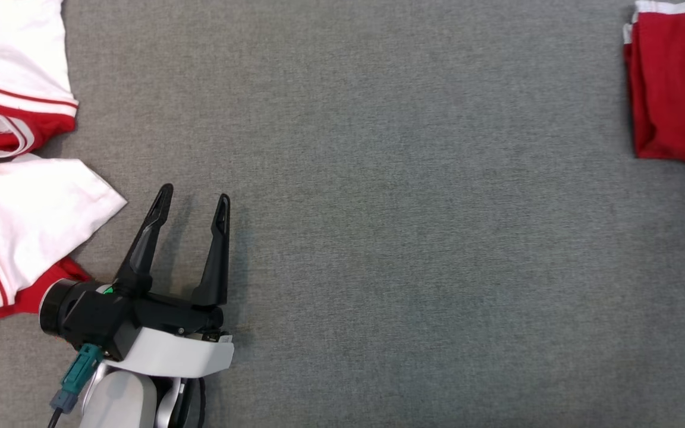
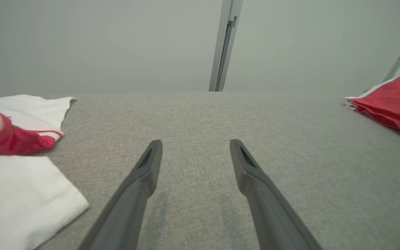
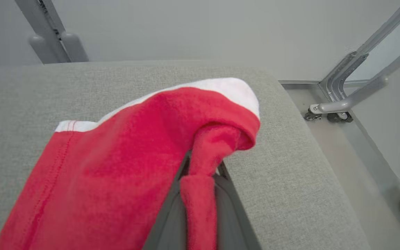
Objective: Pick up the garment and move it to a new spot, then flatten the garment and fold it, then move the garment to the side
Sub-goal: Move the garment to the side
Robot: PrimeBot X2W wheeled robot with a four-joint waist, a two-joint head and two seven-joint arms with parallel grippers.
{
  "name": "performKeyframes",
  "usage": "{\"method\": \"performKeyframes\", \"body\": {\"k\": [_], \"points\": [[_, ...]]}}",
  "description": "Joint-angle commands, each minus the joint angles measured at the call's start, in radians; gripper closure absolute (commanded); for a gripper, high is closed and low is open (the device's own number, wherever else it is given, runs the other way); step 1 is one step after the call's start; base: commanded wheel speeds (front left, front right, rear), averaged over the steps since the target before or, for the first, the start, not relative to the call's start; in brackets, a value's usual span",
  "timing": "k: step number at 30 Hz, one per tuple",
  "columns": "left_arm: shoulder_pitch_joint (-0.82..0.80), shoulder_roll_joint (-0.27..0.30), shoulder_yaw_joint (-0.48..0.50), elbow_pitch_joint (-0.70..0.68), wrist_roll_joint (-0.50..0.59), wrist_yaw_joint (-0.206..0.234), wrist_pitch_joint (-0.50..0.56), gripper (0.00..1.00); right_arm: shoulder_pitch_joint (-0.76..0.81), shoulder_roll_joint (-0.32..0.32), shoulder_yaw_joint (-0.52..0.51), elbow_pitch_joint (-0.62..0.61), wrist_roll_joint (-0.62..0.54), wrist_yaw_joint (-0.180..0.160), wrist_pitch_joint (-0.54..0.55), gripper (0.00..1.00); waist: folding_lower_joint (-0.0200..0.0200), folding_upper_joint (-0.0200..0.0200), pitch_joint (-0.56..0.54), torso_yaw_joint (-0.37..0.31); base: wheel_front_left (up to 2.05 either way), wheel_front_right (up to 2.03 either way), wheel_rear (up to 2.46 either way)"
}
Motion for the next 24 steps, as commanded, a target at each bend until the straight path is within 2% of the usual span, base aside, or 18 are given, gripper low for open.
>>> {"method": "performKeyframes", "body": {"k": [1, 3, 4, 5, 6, 10, 14, 18, 22, 24], "points": [[-0.005, 0.004, 0.009, -0.002, 0.001, -0.002, -0.002, 0.00, -0.022, -0.022, -0.003, 0.009, -0.030, 0.000, 0.004, 1.00, 0.0000, 0.0000, 0.023, 0.033, 0.00, 0.00, 0.00], [0.004, 0.004, 0.014, 0.000, -0.004, 0.000, -0.002, 0.00, -0.037, -0.049, 0.003, 0.024, -0.081, 0.000, 0.010, 0.93, 0.0000, 0.0000, 0.027, 0.048, 0.00, 0.00, 0.00], [0.008, 0.004, 0.018, -0.001, -0.007, 0.002, -0.002, 0.00, -0.047, -0.058, 0.003, 0.029, -0.103, 0.000, 0.002, 0.68, 0.0000, 0.0000, 0.027, 0.052, 0.00, 0.00, 0.00], [0.009, 0.004, 0.021, -0.002, -0.008, 0.002, -0.002, 0.00, -0.054, -0.070, 0.002, 0.031, -0.132, 0.000, -0.010, 0.48, 0.0000, 0.0000, 0.027, 0.055, 0.00, 0.00, 0.00], [0.009, 0.003, 0.022, -0.002, -0.010, 0.002, -0.002, 0.00, -0.060, -0.082, 0.002, 0.036, -0.167, 0.000, -0.016, 0.00, 0.0000, 0.0000, 0.027, 0.057, 0.00, 0.00, 0.00], [0.018, 0.004, 0.025, -0.007, -0.019, 0.012, -0.002, 0.00, -0.073, -0.088, 0.032, 0.033, -0.250, 0.000, -0.047, 0.00, 0.0000, 0.0000, 0.007, 0.051, 0.00, 0.00, 0.00], [0.040, 0.004, 0.024, -0.007, -0.036, 0.025, -0.002, 0.00, -0.059, -0.070, 0.053, -0.034, -0.279, 0.000, -0.132, 0.00, 0.0000, 0.0000, -0.053, 0.031, 0.00, 0.00, 0.00], [0.086, 0.004, 0.025, 0.002, -0.058, 0.049, -0.002, 0.00, 0.028, -0.031, 0.092, -0.141, -0.252, 0.000, -0.223, 0.00, 0.0000, 0.0000, -0.160, 0.021, 0.00, 0.00, 0.00], [0.152, 0.004, 0.027, 0.019, -0.074, 0.079, -0.002, 0.00, 0.195, 0.017, 0.141, -0.250, -0.196, 0.000, -0.302, 0.00, 0.0000, 0.0000, -0.300, 0.037, 0.00, 0.00, 0.00], [0.171, 0.004, 0.030, 0.022, -0.076, 0.088, -0.002, 0.00, 0.247, 0.026, 0.146, -0.275, -0.189, 0.000, -0.322, 0.00, 0.0000, 0.0000, -0.333, 0.045, 0.00, 0.00, 0.00]]}}
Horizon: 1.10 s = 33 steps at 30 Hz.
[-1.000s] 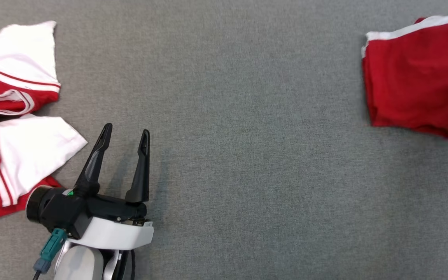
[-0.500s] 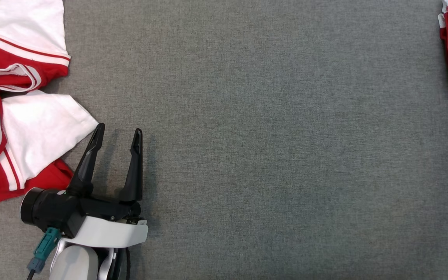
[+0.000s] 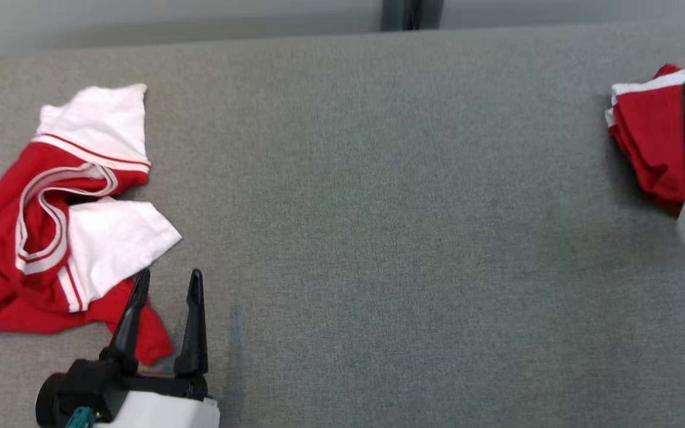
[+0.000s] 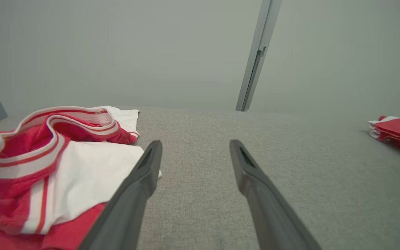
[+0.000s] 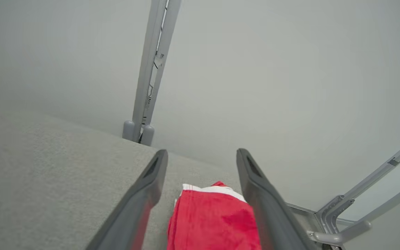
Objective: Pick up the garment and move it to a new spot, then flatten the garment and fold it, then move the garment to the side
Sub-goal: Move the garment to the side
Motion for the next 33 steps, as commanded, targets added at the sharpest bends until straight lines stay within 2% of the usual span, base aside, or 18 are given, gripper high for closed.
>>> {"method": "performKeyframes", "body": {"k": [1, 5, 10, 13, 16, 21, 33], "points": [[0.014, 0.004, 0.006, 0.002, -0.001, 0.006, -0.002, 0.00, 0.031, 0.000, 0.004, -0.007, 0.005, 0.000, -0.011, 0.00, 0.0000, 0.0000, -0.124, 0.022, 0.00, 0.00, 0.00], [0.089, 0.003, 0.031, 0.005, -0.002, 0.034, -0.002, 0.00, 0.265, 0.065, 0.006, -0.072, 0.038, 0.000, -0.125, 0.00, 0.0000, 0.0000, -0.219, 0.067, 0.00, 0.00, 0.00], [0.165, 0.004, 0.053, -0.001, 0.018, 0.059, -0.002, 0.00, 0.507, 0.165, -0.034, -0.045, 0.007, 0.000, -0.301, 0.00, 0.0000, 0.0000, -0.289, 0.125, 0.00, 0.00, 0.00], [0.183, 0.004, 0.073, 0.007, 0.026, 0.050, -0.002, 0.00, 0.601, 0.229, -0.057, -0.028, -0.014, 0.000, -0.330, 0.00, 0.0000, 0.0000, -0.308, 0.154, 0.00, 0.00, 0.00], [0.186, 0.003, 0.091, 0.031, 0.038, 0.029, -0.002, 0.00, 0.667, 0.276, -0.078, -0.074, -0.027, 0.000, -0.331, 0.00, 0.0000, 0.0000, -0.319, 0.169, 0.00, 0.00, 0.00], [0.176, 0.003, 0.105, 0.079, 0.061, -0.026, -0.002, 0.00, 0.720, 0.311, -0.103, -0.118, -0.040, 0.000, -0.331, 0.00, 0.0000, 0.0000, -0.331, 0.167, 0.00, 0.00, 0.00], [0.147, 0.004, 0.104, 0.108, 0.053, -0.082, -0.002, 0.00, 0.709, 0.318, -0.085, -0.156, 0.010, 0.000, -0.331, 0.00, 0.0000, 0.0000, -0.331, 0.121, 0.00, 0.00, 0.00]]}}
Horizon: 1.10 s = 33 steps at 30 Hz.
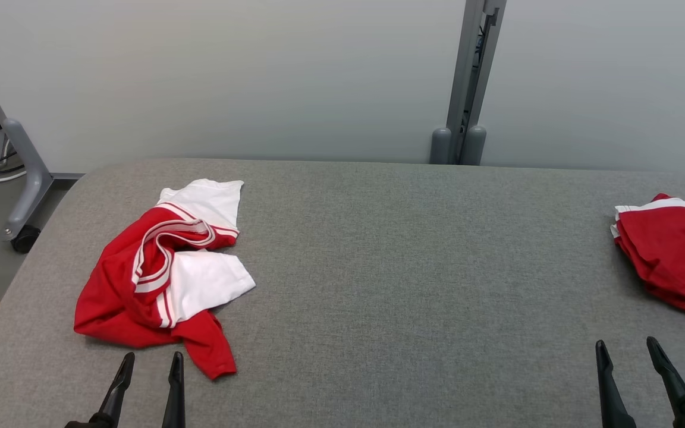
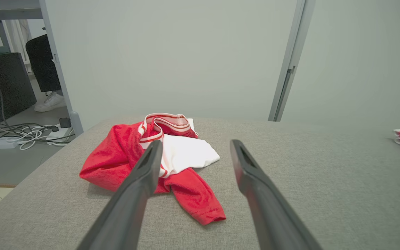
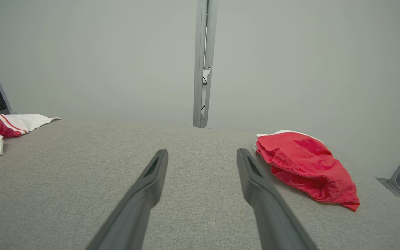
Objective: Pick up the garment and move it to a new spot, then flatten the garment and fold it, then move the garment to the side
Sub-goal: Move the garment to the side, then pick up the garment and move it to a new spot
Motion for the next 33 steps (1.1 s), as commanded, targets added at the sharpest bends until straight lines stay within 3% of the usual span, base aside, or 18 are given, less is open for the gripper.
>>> {"method": "performKeyframes", "body": {"k": [1, 24, 28, 33], "points": [[-0.019, 0.004, 0.001, 0.002, -0.006, -0.004, -0.002, 0.00, -0.006, -0.003, -0.001, -0.008, 0.004, 0.000, -0.005, 0.00, 0.0000, 0.0000, 0.000, -0.008, 0.00, 0.00, 0.00], [-0.022, 0.004, -0.017, 0.022, -0.017, -0.036, -0.002, 0.00, 0.016, -0.003, -0.004, -0.010, 0.042, 0.000, -0.005, 0.00, 0.0000, 0.0000, 0.001, -0.095, 0.00, 0.00, 0.00], [-0.031, 0.004, -0.024, 0.026, -0.005, -0.038, -0.002, 0.00, 0.028, -0.003, -0.016, -0.018, 0.045, 0.000, -0.005, 0.00, 0.0000, 0.0000, -0.004, -0.065, 0.00, 0.00, 0.00], [-0.037, 0.004, -0.022, 0.033, 0.007, -0.038, -0.002, 0.00, 0.052, -0.003, -0.013, -0.024, 0.061, 0.000, -0.005, 0.00, 0.0000, 0.0000, -0.015, 0.044, 0.00, 0.00, 0.00]]}}
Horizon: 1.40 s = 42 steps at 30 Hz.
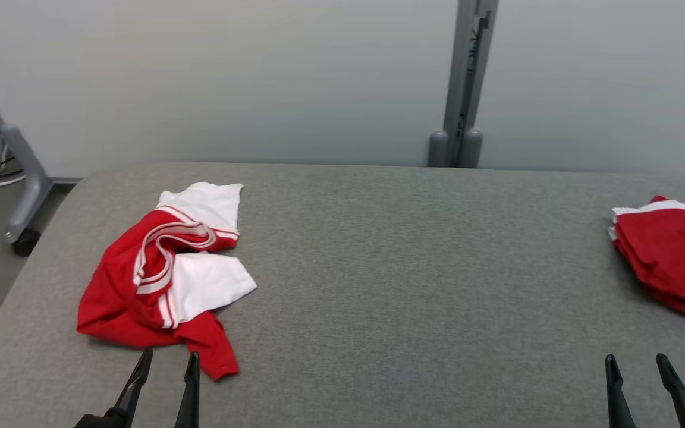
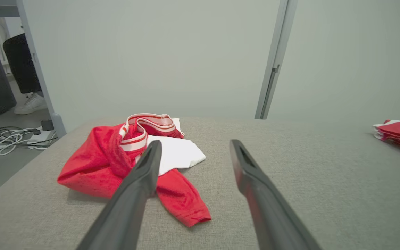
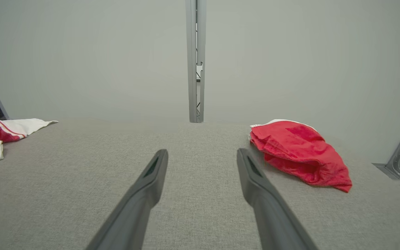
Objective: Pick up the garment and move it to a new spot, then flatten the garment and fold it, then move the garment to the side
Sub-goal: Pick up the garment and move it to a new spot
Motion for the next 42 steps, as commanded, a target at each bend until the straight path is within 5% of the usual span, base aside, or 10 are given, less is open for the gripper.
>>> {"method": "performKeyframes", "body": {"k": [1, 9, 14, 22, 27, 34, 42], "points": [[-0.008, 0.004, 0.008, 0.000, 0.006, -0.003, -0.002, 0.00, 0.006, -0.003, 0.008, -0.002, 0.008, 0.000, -0.005, 0.00, 0.0000, -0.0001, -0.013, 0.078, 0.00, 0.00, 0.00], [0.069, 0.004, 0.072, -0.030, 0.017, 0.024, -0.002, 0.00, -0.008, -0.004, 0.071, 0.010, 0.038, 0.000, -0.005, 0.00, 0.0000, -0.0001, -0.047, 0.273, 0.00, 0.00, 0.00], [0.101, 0.004, 0.116, -0.058, 0.010, 0.031, -0.002, 0.00, -0.013, -0.004, 0.095, 0.016, 0.042, 0.000, -0.005, 0.00, 0.0000, -0.0001, -0.049, 0.308, 0.00, 0.00, 0.00], [0.062, 0.003, 0.104, -0.065, -0.021, 0.030, -0.002, 0.00, -0.011, -0.004, 0.085, 0.018, 0.013, 0.000, -0.005, 0.00, 0.0000, -0.0001, -0.002, 0.262, 0.00, 0.00, 0.00], [-0.151, 0.017, 0.035, 0.013, -0.035, 0.004, 0.019, 0.00, -0.091, -0.004, 0.077, -0.016, -0.068, 0.000, -0.005, 0.00, 0.0000, -0.0001, 0.179, 0.220, 0.00, 0.00, 0.00], [-0.571, 0.059, -0.009, 0.278, -0.097, -0.011, 0.086, 0.00, -0.268, -0.005, 0.085, -0.054, -0.167, 0.000, -0.005, 0.00, 0.0000, -0.0001, 0.459, 0.159, 0.00, 0.00, 0.00], [-0.804, 0.096, 0.002, 0.692, -0.165, -0.015, 0.091, 0.00, -0.336, -0.004, 0.110, -0.041, -0.163, 0.000, -0.005, 0.00, 0.0000, -0.0001, 0.525, 0.085, 0.00, 0.00, 0.00]]}}
